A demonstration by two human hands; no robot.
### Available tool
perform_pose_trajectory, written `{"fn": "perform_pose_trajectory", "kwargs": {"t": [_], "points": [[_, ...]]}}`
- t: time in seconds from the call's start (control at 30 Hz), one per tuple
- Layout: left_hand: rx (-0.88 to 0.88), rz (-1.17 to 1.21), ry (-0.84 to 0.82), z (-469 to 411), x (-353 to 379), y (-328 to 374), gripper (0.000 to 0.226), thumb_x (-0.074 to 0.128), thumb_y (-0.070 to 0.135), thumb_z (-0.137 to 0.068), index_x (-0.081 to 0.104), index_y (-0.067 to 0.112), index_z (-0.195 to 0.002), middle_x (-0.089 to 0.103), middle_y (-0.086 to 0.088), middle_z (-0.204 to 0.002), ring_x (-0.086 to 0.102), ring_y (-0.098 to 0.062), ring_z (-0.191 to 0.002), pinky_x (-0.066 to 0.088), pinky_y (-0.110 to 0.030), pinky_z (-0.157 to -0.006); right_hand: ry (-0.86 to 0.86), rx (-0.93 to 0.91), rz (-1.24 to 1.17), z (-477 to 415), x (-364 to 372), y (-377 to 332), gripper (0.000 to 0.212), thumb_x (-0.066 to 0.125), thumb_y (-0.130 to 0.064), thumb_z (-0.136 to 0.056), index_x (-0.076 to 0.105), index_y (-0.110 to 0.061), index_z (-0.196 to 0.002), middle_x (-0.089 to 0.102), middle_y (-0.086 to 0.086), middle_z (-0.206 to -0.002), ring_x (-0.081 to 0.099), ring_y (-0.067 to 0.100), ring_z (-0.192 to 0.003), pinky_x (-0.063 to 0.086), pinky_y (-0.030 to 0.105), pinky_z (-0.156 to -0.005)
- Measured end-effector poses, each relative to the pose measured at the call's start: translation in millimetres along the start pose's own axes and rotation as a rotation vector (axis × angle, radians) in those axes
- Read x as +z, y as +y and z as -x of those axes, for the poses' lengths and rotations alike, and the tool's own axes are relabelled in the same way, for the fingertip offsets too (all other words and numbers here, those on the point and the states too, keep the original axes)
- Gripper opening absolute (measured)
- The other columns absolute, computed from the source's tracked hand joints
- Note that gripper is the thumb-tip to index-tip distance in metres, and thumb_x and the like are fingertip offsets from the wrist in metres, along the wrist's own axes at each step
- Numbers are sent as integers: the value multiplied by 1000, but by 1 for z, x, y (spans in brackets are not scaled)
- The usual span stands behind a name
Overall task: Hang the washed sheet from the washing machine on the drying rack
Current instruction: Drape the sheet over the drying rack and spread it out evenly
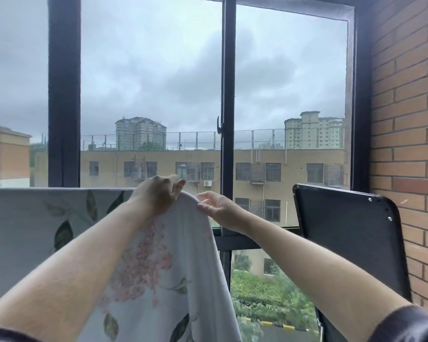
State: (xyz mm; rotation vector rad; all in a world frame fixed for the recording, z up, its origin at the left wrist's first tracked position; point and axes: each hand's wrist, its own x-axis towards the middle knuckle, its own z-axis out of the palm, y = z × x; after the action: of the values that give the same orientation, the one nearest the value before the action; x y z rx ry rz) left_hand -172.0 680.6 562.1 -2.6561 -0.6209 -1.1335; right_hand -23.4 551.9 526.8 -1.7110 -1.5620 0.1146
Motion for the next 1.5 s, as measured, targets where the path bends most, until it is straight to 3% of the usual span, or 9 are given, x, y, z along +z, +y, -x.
{"fn": "perform_pose_trajectory", "kwargs": {"t": [0.1,0.2,0.4,0.57,0.7,0.83,1.27,1.4,1.5], "points": [[8,-97,58,9,-3,-16,46,22,46,-100,58,19,-111,68,-13,-102,63,-31,-93,44,-35,-72,46,-85,61,-13,16,-4,13,49,-29,-97,55,-18,-98,60,1,-85,56,14,-75,45,30,-68],[-36,-178,43,23,-12,-47,55,16,49,-99,61,22,-116,69,-9,-101,63,-29,-94,43,-33,-72,81,-96,124,-16,24,-3,23,45,-25,-99,45,-21,-77,44,-5,-68,41,9,-61,33,25,-56],[-69,-200,123,38,-15,-79,52,22,42,-100,66,16,-110,70,-12,-102,64,-31,-93,43,-35,-76,188,-95,116,-32,32,-46,26,40,-33,-100,60,-16,-104,61,1,-92,55,16,-83,41,28,-67],[35,-167,170,39,-10,-86,57,18,45,-99,65,13,-94,70,-11,-96,64,-31,-87,40,-34,-70,418,-38,657,-63,70,-85,51,25,-41,-101,63,-13,-80,66,8,-84,61,27,-77,38,32,-65],[94,-164,242,52,-18,-111,58,9,48,-91,53,17,-70,66,-6,-70,61,-27,-60,36,-30,-59,597,-59,782,-61,86,-87,53,25,-35,-101,67,-10,-81,69,10,-80,65,29,-76,33,31,-64],[73,-140,283,65,-28,-151,42,20,43,-94,40,23,-63,58,-1,-56,48,-22,-46,37,-28,-56,638,-8,823,-62,91,-91,53,25,-35,-101,68,-11,-82,69,11,-78,65,30,-74,40,33,-66],[-114,-175,406,98,-47,-257,51,23,36,-94,54,12,-62,61,-7,-60,58,-28,-57,44,-39,-69,675,64,850,-74,114,-108,52,29,-33,-100,68,-10,-75,68,13,-73,64,33,-71,41,33,-66],[-91,-193,452,96,-44,-251,47,26,36,-93,52,13,-59,60,-6,-58,57,-28,-54,44,-38,-67,715,-94,1001,-93,146,-133,56,30,-36,-94,63,-13,-56,58,3,-48,59,26,-44,32,23,-49],[-67,-192,439,91,-41,-239,44,29,34,-93,51,16,-59,59,-3,-57,56,-26,-52,44,-35,-65,608,-195,1024,-124,191,-164,57,24,-37,-101,66,-15,-69,59,4,-58,57,22,-53,35,26,-52]]}}
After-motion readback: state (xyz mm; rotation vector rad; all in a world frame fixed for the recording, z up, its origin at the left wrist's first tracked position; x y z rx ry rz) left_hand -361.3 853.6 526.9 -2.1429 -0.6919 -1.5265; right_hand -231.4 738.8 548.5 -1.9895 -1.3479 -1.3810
